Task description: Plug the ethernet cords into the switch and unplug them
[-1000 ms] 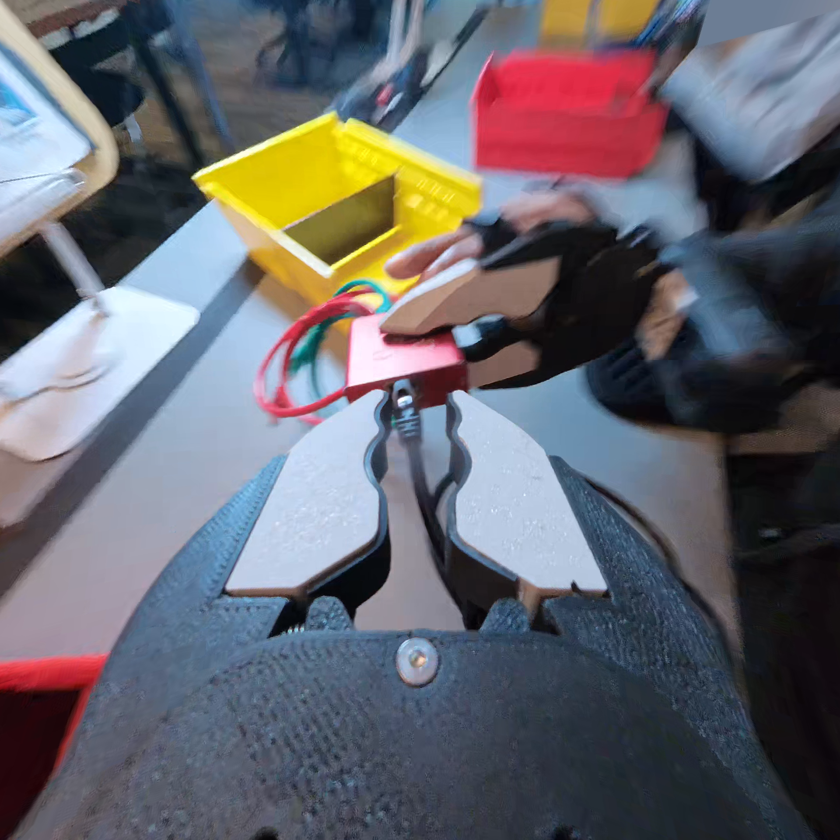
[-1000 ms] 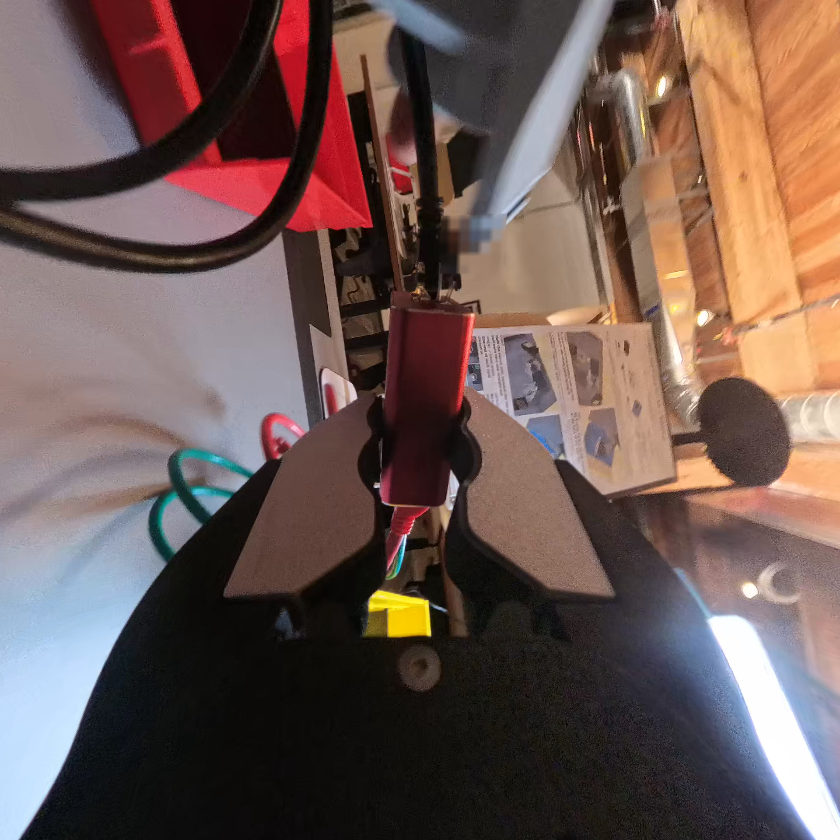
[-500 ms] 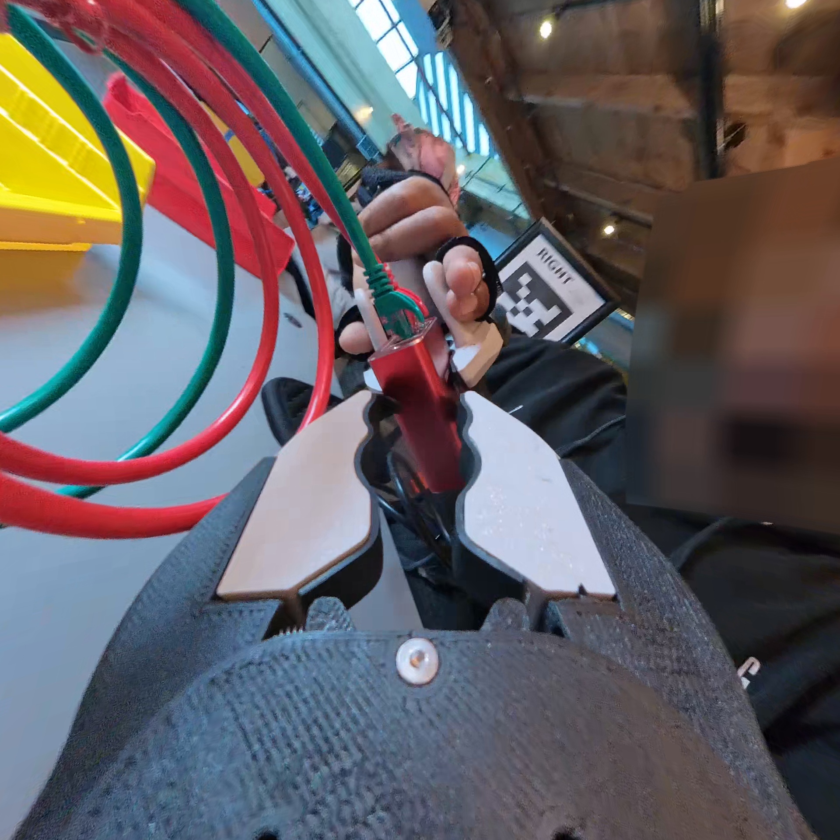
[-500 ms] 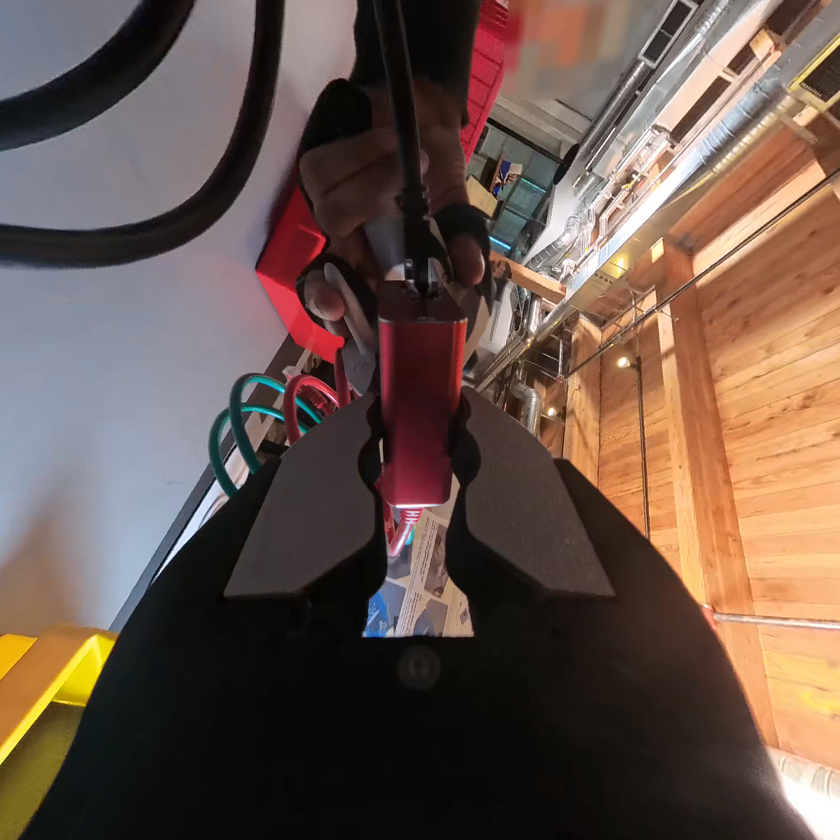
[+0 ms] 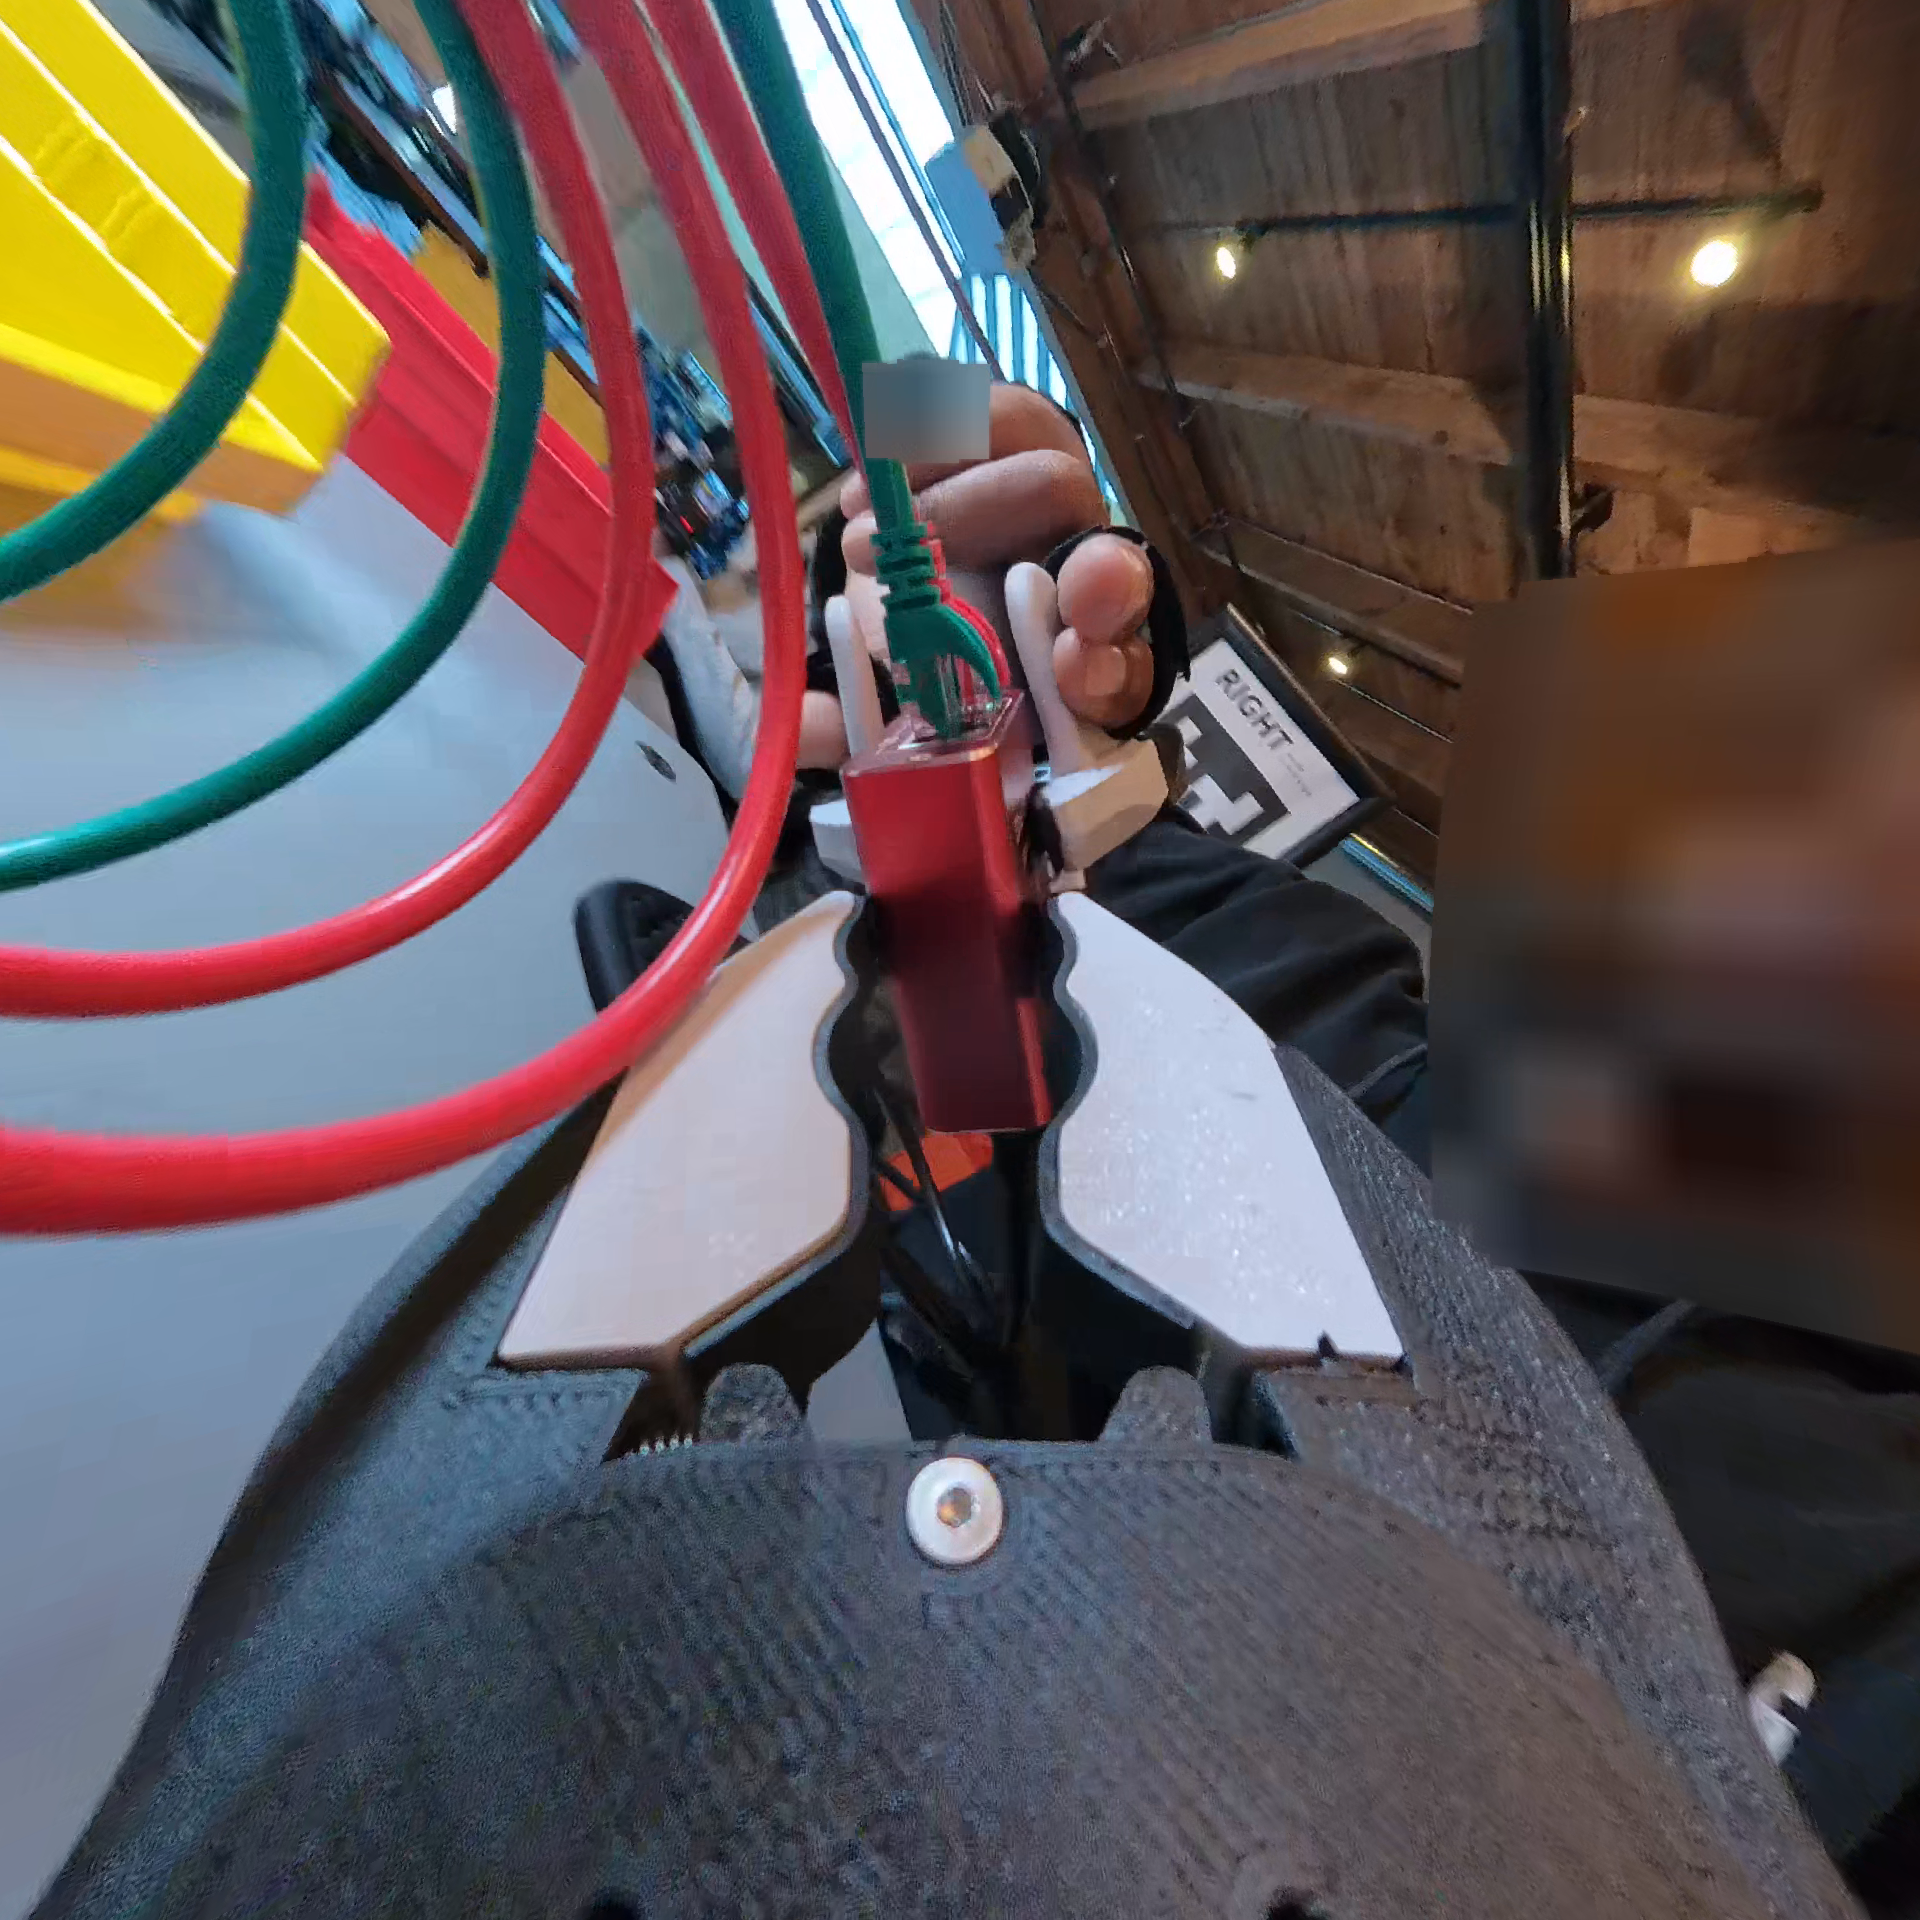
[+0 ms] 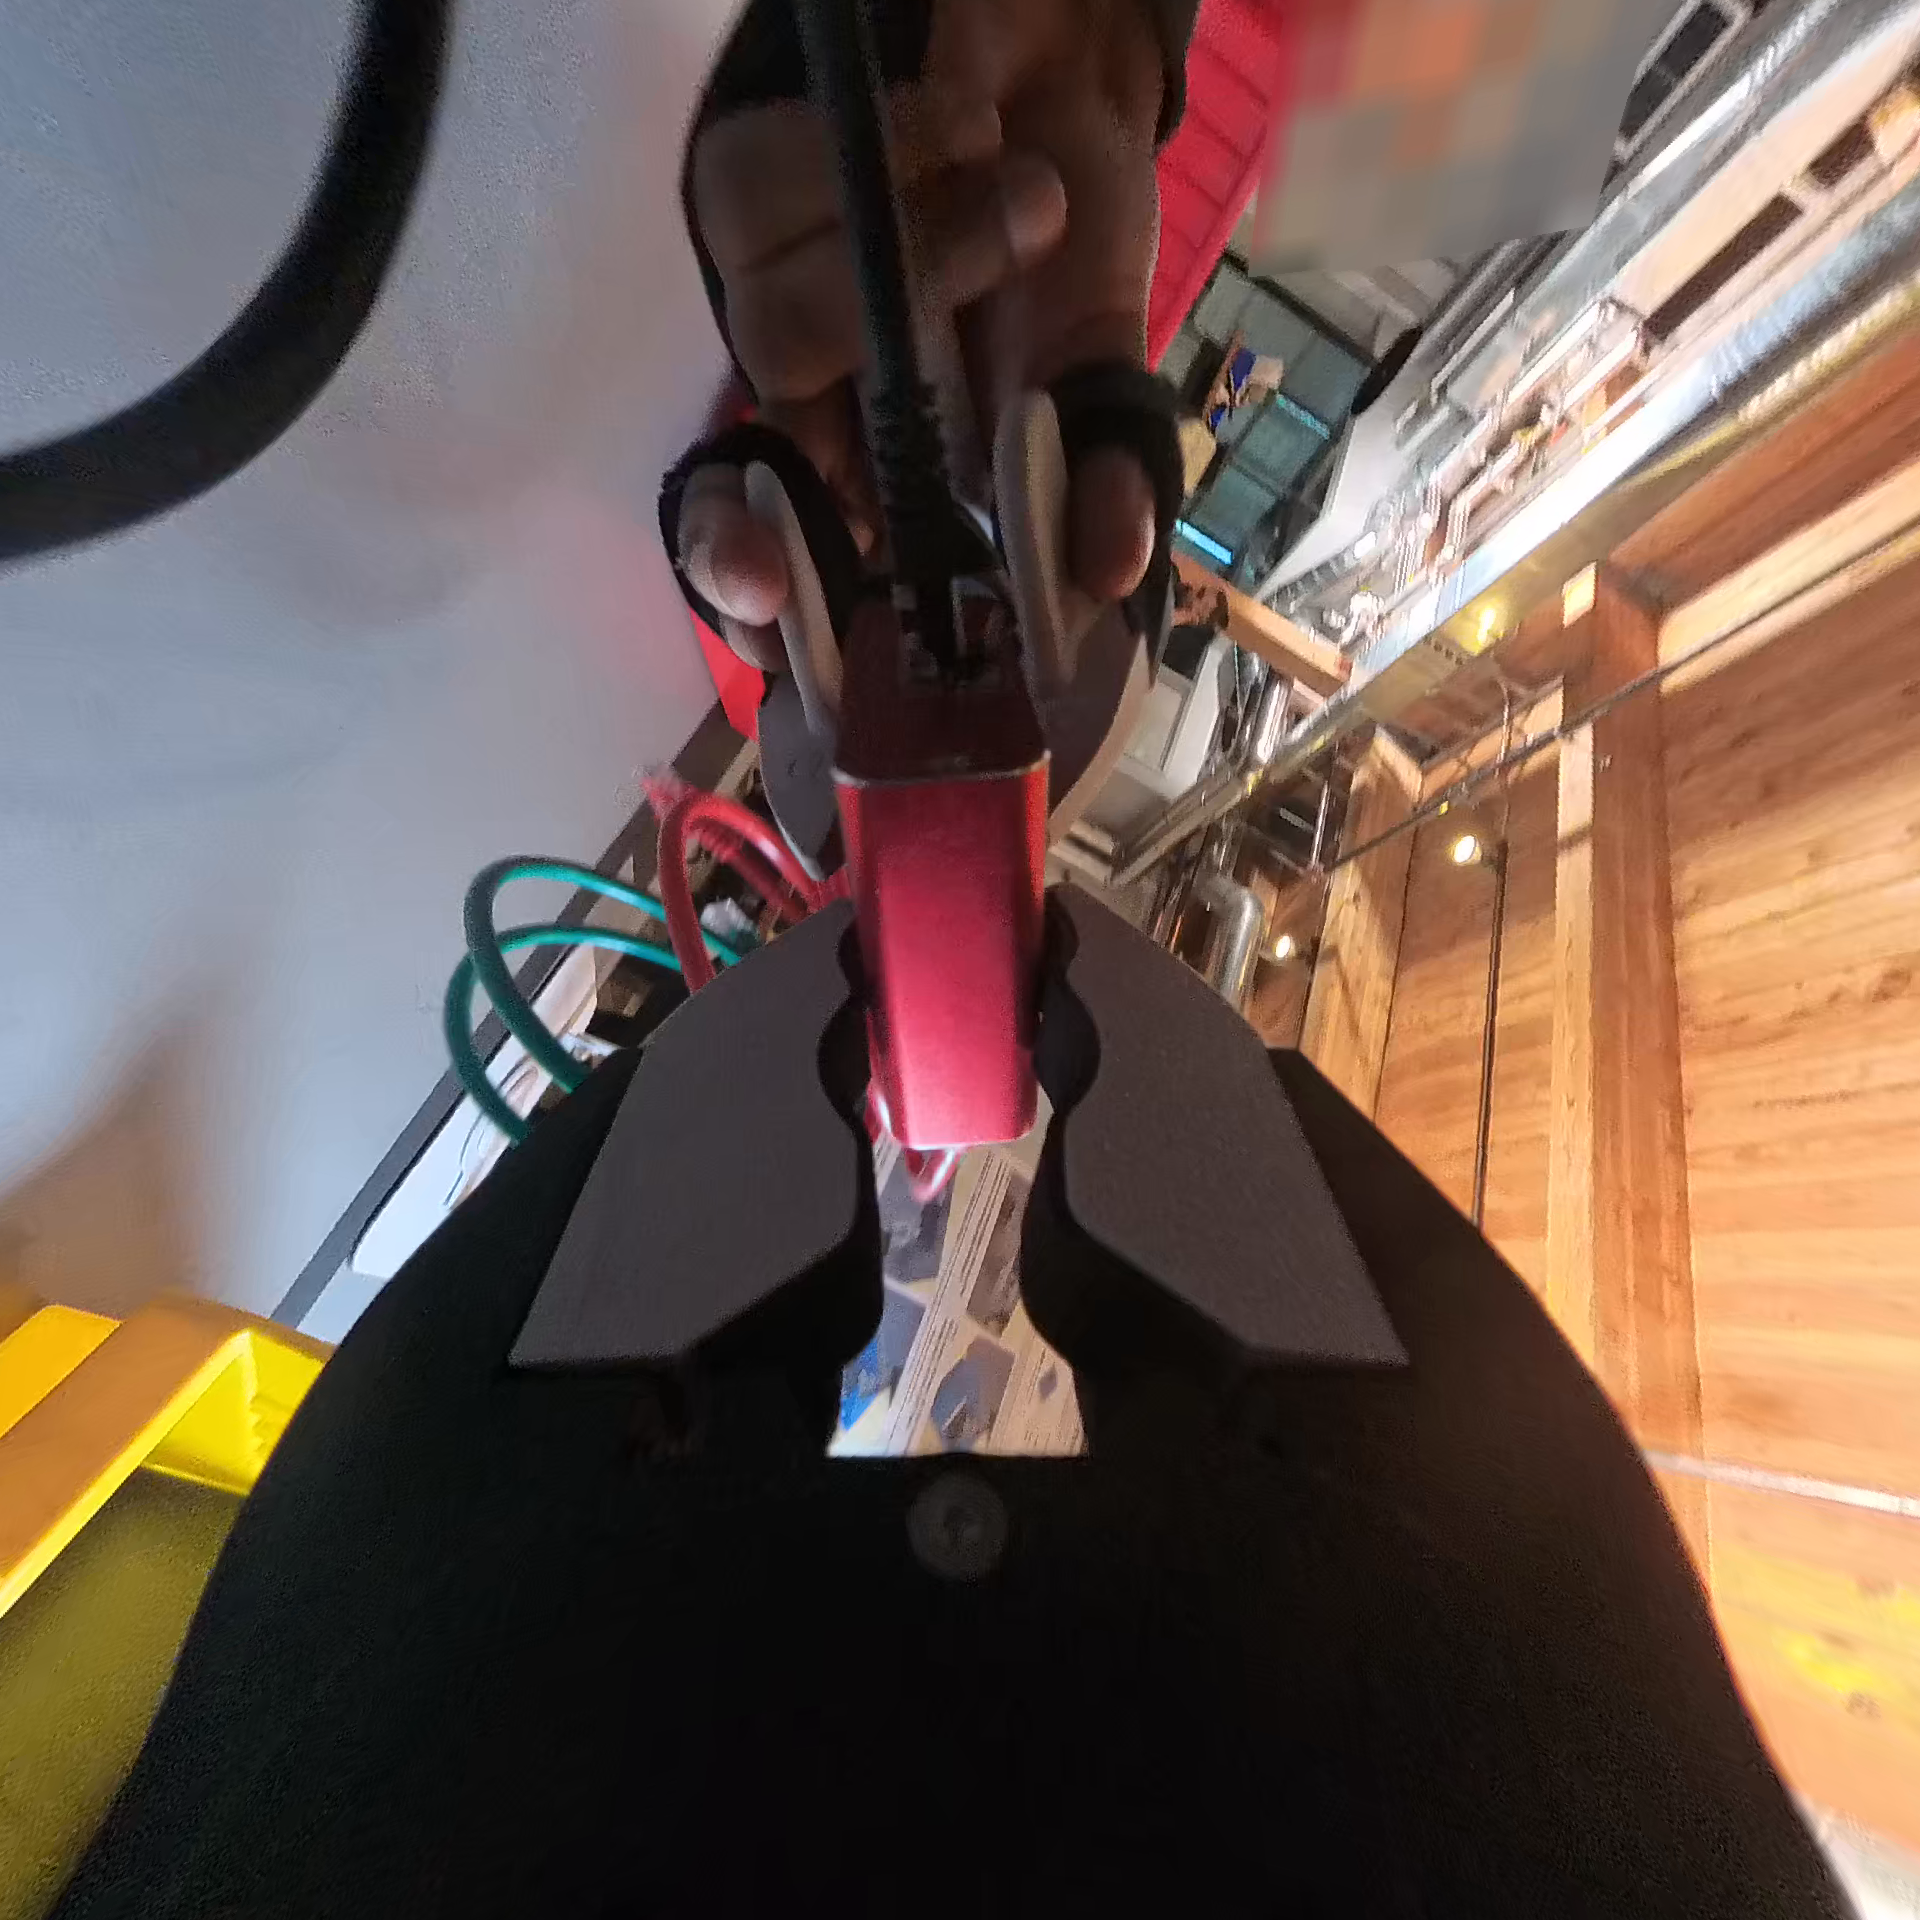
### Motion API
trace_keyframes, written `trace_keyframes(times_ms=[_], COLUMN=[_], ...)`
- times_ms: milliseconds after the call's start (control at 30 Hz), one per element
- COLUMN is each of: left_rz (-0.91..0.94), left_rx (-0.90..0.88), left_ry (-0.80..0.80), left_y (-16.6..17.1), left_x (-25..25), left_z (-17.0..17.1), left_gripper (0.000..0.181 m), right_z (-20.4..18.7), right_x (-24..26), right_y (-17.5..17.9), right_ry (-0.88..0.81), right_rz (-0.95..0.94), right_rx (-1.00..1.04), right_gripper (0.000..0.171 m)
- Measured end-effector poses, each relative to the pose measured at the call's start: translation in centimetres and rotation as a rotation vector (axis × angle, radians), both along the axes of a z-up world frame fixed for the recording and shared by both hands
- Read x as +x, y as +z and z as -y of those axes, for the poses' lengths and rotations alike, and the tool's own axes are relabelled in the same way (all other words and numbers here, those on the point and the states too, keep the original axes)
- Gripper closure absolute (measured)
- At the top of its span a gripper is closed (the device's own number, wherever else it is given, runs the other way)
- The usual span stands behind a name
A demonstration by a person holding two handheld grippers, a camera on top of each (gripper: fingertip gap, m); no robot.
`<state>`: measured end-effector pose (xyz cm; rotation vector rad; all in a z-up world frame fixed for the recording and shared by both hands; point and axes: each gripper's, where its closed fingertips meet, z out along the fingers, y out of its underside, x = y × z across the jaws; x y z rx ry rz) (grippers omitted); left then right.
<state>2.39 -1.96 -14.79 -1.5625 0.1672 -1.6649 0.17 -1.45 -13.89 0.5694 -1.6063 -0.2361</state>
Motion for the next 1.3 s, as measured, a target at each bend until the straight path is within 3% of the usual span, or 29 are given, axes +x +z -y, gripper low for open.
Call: trace_keyframes(times_ms=[133, 233, 300, 400, 500, 533, 567, 667, 767, 933, 1100, 1300], left_rz=[-0.030, -0.044, -0.126, -0.220, -0.272, -0.296, -0.328, -0.395, -0.507, -0.547, -0.608, -0.444], left_rx=[0.072, 0.159, 0.240, 0.369, 0.468, 0.493, 0.513, 0.534, 0.533, 0.533, 0.550, 0.581], left_ry=[0.136, 0.276, 0.379, 0.510, 0.563, 0.569, 0.575, 0.586, 0.566, 0.517, 0.448, 0.521], left_y=[0.9, 2.6, 3.4, 4.6, 5.4, 5.5, 5.5, 5.1, 4.1, 4.5, 4.6, 9.6], left_x=[-1.6, -4.2, -5.6, -6.5, -5.9, -5.5, -5.1, -5.0, -4.5, -3.6, -2.7, -4.3], left_z=[-0.3, -0.4, -0.6, -0.7, -0.5, -0.4, -0.3, 0.0, -0.2, -1.3, -2.5, -4.4], left_gripper=[0.151, 0.152, 0.152, 0.153, 0.154, 0.154, 0.154, 0.153, 0.150, 0.144, 0.153, 0.154], right_z=[-3.1, -6.6, -7.0, -3.4, -0.5, 0.2, 0.5, 1.0, 0.7, 0.4, -0.9, -3.6], right_x=[-1.1, -1.2, -1.2, -1.2, -2.2, -2.6, -2.9, -2.9, -2.4, -2.0, -2.0, -1.5], right_y=[2.9, 3.3, 2.1, 1.3, 2.3, 2.4, 2.5, 2.4, 1.5, 1.3, 1.5, 3.7], right_ry=[-0.174, -0.368, -0.434, -0.351, -0.184, -0.141, -0.096, -0.030, -0.046, -0.032, -0.075, 0.029], right_rz=[-0.112, -0.007, 0.174, 0.555, 0.696, 0.721, 0.711, 0.733, 0.748, 0.765, 0.703, 0.589], right_rx=[-0.185, -0.608, -1.023, -1.626, -1.915, -1.952, -1.970, -1.943, -1.845, -1.853, -1.858, -2.038], right_gripper=[0.138, 0.139, 0.136, 0.124, 0.123, 0.125, 0.137, 0.140, 0.142, 0.144, 0.142, 0.133])
